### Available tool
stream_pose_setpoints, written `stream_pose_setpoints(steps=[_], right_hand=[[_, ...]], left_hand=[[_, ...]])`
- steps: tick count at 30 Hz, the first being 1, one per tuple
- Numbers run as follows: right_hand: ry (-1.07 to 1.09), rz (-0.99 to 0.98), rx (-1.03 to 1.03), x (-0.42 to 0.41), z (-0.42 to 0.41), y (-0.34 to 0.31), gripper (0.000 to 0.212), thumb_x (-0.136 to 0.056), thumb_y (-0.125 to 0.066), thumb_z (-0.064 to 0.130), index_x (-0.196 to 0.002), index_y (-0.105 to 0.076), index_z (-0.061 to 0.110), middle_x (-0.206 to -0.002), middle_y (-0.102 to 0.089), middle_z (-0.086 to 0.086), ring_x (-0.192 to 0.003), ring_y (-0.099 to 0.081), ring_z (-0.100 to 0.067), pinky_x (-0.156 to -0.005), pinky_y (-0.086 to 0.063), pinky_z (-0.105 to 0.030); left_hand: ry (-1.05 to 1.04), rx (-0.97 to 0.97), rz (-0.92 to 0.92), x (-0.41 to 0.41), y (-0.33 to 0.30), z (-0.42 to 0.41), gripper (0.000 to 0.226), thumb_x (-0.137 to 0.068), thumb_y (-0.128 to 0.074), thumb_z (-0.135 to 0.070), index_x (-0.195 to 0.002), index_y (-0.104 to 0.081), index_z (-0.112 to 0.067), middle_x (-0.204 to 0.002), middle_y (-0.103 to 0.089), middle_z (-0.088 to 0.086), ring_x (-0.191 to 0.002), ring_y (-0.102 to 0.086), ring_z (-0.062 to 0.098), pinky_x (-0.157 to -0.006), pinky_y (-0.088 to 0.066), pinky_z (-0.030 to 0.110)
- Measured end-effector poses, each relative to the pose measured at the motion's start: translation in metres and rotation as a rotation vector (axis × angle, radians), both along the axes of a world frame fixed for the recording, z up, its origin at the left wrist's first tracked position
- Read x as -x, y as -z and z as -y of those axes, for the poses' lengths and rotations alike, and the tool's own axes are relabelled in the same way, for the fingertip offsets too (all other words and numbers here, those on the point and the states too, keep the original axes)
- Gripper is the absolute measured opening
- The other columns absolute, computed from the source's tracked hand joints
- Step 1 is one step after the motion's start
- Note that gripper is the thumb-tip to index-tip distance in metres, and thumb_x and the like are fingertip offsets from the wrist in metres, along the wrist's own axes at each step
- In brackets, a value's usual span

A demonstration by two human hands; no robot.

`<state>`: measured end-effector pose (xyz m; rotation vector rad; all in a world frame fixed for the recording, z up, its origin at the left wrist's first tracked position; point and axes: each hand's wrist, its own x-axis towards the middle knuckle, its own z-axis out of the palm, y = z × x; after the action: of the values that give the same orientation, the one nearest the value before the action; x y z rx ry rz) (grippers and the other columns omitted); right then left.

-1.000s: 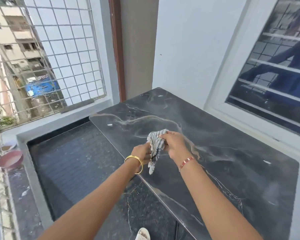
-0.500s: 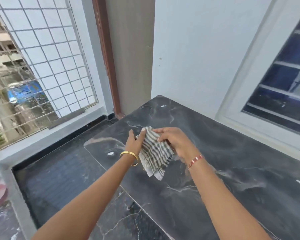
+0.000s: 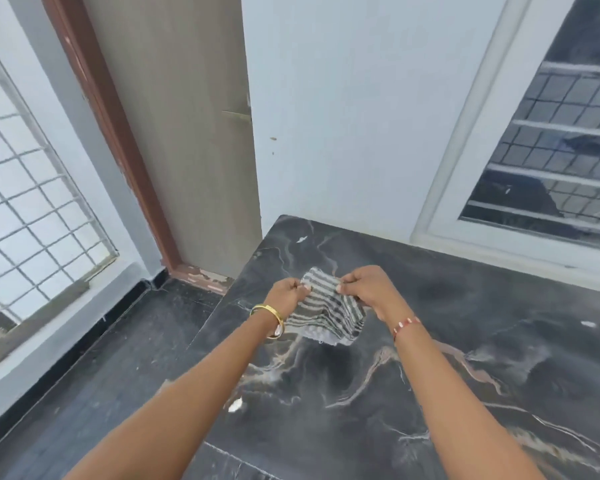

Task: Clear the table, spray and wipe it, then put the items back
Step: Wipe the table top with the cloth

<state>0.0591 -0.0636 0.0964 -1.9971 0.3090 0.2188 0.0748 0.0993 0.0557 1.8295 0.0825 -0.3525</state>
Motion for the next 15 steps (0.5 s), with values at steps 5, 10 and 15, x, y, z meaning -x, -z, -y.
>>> stream_pose_setpoints(steps=[5,10,15], right_hand=[[0.231,0.146,0.164,-0.003,-0.012,0.009,0.019,-0.093,-0.049,0.009,-0.094,-0.063,-0.005,-0.091,-0.063,-0.017,-0.084,-0.054,-0.029,-0.072,-0.033,-0.024],[0.401,0.286,0.206,-0.009,0.007,0.019,0.019,-0.095,-0.046,0.01,-0.1,-0.061,0.0,-0.095,-0.058,-0.005,-0.089,-0.05,-0.016,-0.074,-0.032,-0.022],[0.223,0.164,0.203,-0.019,0.038,0.019,0.012,-0.09,-0.058,0.016,-0.084,-0.065,0.009,-0.078,-0.061,-0.002,-0.069,-0.052,-0.013,-0.066,-0.04,-0.026]], left_hand=[[0.032,0.143,-0.024,-0.021,-0.009,0.009,0.014,-0.091,-0.054,-0.015,-0.078,-0.057,-0.011,-0.064,-0.051,-0.002,-0.04,-0.048,-0.004,-0.043,-0.037,0.009],[0.145,0.279,-0.115,-0.025,-0.015,0.042,0.006,-0.087,-0.06,-0.017,-0.088,-0.064,-0.012,-0.094,-0.065,0.014,-0.088,-0.061,0.024,-0.09,-0.051,0.044],[0.105,0.223,-0.105,-0.031,0.004,0.053,0.004,-0.086,-0.061,-0.01,-0.085,-0.061,-0.014,-0.093,-0.065,0.015,-0.087,-0.06,0.024,-0.095,-0.049,0.049]])
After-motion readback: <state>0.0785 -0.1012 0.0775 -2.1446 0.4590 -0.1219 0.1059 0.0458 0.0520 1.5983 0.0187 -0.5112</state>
